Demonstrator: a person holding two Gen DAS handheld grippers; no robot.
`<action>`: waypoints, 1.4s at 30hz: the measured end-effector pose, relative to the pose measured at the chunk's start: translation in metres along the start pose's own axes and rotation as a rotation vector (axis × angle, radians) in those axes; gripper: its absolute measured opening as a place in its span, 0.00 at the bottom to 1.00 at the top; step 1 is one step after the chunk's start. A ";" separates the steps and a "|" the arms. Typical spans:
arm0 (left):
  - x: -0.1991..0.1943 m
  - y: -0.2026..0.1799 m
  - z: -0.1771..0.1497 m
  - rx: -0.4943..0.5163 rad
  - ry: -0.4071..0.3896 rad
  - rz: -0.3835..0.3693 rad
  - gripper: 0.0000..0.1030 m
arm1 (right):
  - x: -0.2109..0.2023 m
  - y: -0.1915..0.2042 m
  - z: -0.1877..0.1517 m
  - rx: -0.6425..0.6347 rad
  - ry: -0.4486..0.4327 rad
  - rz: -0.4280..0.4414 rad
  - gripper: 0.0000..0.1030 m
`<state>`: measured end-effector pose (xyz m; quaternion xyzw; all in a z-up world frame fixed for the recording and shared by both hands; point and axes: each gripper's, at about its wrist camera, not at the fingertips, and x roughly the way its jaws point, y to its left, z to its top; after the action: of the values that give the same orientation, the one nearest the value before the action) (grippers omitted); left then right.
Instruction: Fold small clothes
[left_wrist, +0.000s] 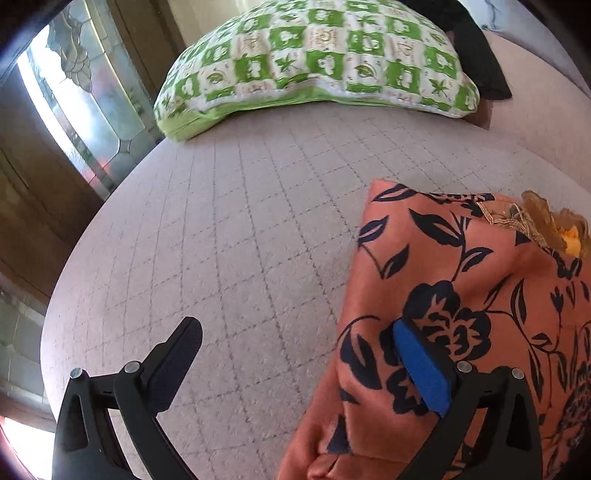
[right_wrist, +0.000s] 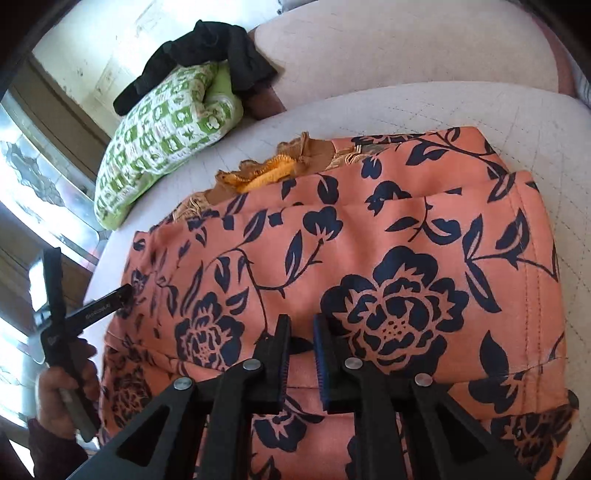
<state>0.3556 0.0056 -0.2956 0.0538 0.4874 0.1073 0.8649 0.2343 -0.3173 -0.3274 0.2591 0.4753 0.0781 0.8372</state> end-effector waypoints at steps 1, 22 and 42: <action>-0.003 0.004 0.000 -0.013 0.000 -0.009 1.00 | -0.004 0.000 -0.001 0.004 -0.016 0.013 0.16; -0.052 0.104 -0.139 -0.035 0.086 -0.250 0.98 | -0.113 -0.019 -0.069 0.067 -0.146 0.029 0.27; -0.086 0.102 -0.256 0.041 0.286 -0.488 0.66 | -0.196 -0.097 -0.228 0.234 0.007 -0.078 0.75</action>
<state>0.0799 0.0809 -0.3368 -0.0633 0.6051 -0.1073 0.7864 -0.0726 -0.3915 -0.3233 0.3362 0.4936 -0.0099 0.8020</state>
